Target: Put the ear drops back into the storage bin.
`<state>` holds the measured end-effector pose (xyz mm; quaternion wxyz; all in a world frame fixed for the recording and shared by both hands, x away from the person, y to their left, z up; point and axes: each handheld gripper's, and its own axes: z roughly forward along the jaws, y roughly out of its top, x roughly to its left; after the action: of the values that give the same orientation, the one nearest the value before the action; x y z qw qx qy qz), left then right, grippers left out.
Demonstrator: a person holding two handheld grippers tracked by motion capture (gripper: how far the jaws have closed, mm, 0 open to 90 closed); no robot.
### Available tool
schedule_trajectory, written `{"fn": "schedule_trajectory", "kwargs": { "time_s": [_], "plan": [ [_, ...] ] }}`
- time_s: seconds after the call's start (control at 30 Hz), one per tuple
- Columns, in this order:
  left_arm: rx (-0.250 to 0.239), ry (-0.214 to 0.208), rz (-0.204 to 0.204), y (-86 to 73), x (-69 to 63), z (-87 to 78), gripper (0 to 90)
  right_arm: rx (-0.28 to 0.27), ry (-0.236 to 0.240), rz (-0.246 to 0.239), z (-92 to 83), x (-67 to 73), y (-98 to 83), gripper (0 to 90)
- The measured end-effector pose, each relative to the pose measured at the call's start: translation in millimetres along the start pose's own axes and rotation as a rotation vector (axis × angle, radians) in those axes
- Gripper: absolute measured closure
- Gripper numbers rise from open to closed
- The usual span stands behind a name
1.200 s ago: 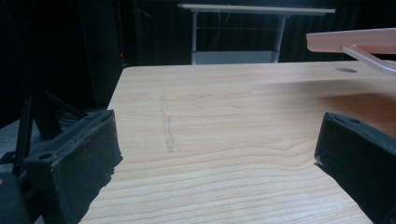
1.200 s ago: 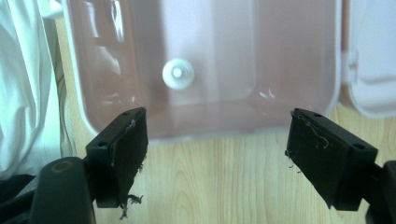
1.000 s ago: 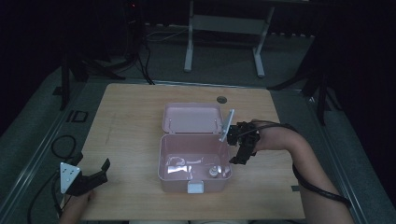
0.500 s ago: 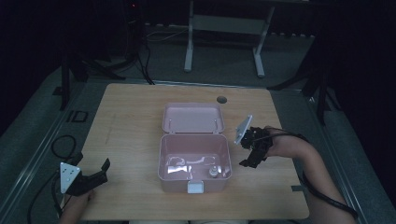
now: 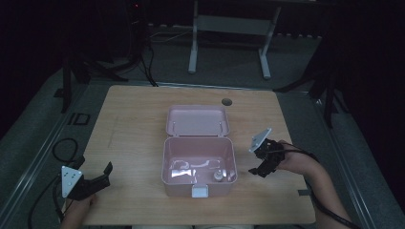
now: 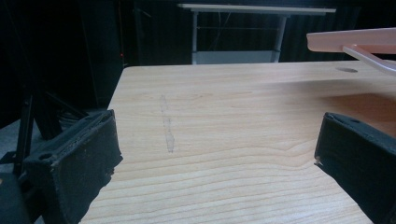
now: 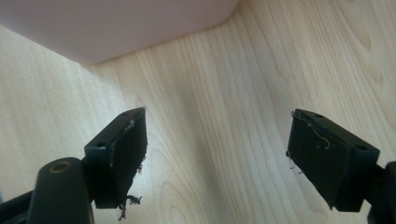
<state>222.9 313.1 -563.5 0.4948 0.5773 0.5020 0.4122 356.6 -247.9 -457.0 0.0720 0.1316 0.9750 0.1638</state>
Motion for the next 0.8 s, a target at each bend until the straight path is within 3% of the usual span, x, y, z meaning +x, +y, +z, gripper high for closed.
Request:
{"fn": "schedule_trajectory", "kwargs": {
  "time_s": [0.47, 0.8],
  "plan": [
    [0.0, 0.001, 0.0, 0.0, -0.2, 0.0, 0.4, -0.071, -0.058, 0.113, 20.6, -1.6, -43.4, 19.7],
    [-0.001, 0.0, 0.001, 0.0, -0.2, -0.1, 0.4, -0.214, -0.141, 0.255, 27.4, -1.4, -72.0, 19.5]
  ]
}}
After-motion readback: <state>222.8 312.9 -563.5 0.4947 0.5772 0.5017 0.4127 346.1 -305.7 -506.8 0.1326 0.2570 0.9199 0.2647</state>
